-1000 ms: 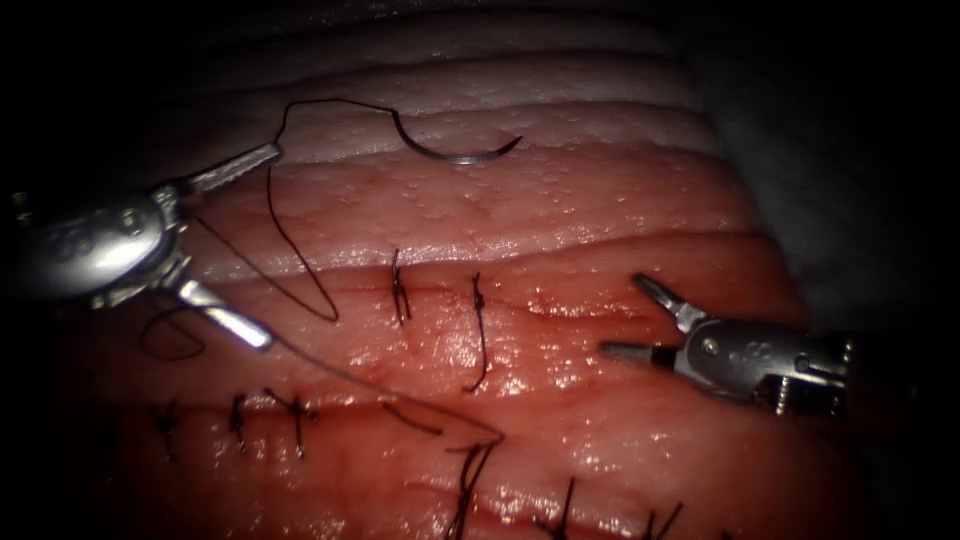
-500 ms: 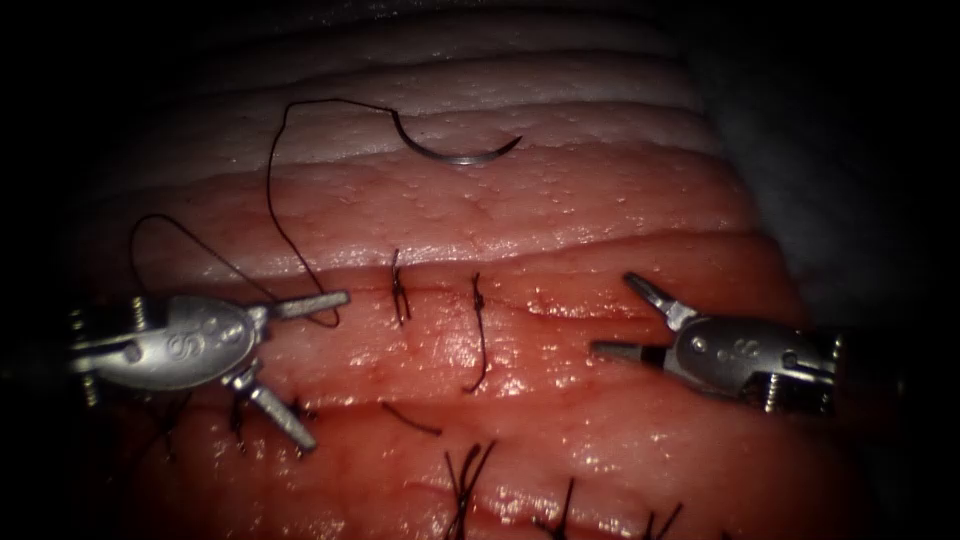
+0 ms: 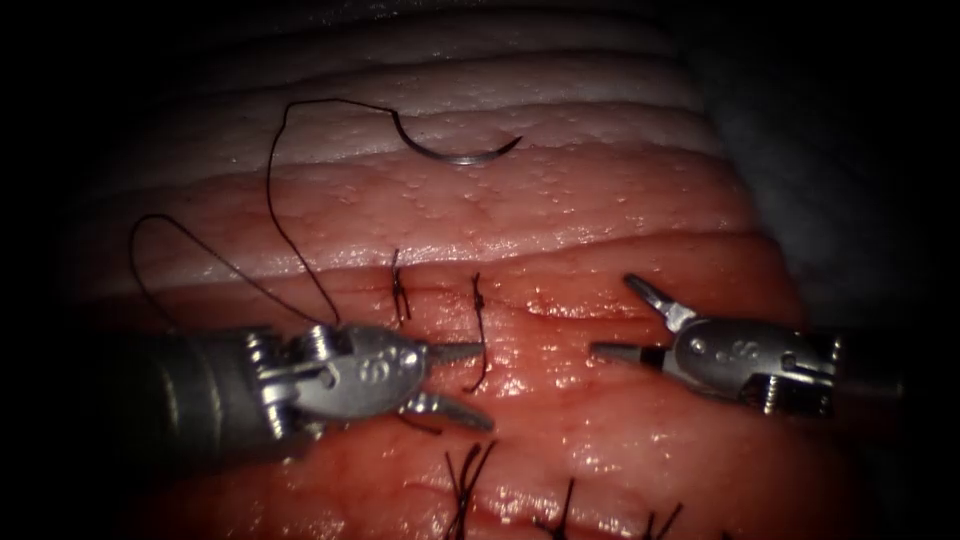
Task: Wound Closure
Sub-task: Pick up remaining tail of knot with left needle driver
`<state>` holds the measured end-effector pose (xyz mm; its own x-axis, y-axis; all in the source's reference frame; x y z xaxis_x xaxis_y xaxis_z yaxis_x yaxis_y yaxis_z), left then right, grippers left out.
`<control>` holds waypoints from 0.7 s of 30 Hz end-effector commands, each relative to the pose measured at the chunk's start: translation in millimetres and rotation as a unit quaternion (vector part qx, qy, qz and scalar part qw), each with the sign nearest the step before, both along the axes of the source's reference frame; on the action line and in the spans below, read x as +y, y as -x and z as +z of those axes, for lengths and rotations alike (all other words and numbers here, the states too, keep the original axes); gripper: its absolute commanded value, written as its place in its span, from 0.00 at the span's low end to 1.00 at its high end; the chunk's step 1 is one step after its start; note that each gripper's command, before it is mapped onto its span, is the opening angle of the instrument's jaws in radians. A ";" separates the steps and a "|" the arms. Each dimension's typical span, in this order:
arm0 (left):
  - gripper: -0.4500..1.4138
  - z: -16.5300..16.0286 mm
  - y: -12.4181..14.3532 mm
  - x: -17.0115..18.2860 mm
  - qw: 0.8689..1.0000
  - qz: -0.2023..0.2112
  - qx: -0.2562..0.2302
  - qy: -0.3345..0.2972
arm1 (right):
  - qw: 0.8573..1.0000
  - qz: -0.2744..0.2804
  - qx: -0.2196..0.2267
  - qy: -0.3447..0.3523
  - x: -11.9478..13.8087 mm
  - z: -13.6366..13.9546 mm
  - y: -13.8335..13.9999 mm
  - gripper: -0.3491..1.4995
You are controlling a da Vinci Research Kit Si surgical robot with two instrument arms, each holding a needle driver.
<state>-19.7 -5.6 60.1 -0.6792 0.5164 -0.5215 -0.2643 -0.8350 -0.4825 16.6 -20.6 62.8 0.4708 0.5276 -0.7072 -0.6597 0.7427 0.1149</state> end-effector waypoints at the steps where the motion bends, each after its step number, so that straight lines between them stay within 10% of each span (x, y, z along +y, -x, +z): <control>1: 0.60 0.8 0.7 0.1 1.000 0.001 0.011 0.005 | 1.000 -0.001 0.000 -0.001 -0.1 0.5 -0.9 0.75; 5: 0.69 2.4 0.7 0.4 0.997 0.008 0.077 0.012 | 1.000 -0.002 -0.001 -0.003 -0.4 0.3 -0.9 0.73; 12: 0.39 4.3 -0.3 0.1 0.993 0.011 0.118 -0.002 | 1.000 -0.004 -0.005 -0.006 -0.6 0.4 -1.2 0.69; 21: 0.41 5.9 -0.2 -0.3 0.993 0.016 0.116 -0.010 | 1.000 -0.005 -0.006 -0.007 -0.7 0.5 -1.5 0.69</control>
<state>-18.9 -6.0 65.5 -0.7977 0.4998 -0.3374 -0.3434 -0.8364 -0.4272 17.4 -21.3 62.8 0.4846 0.5337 -0.6931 -0.6550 0.7466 0.1169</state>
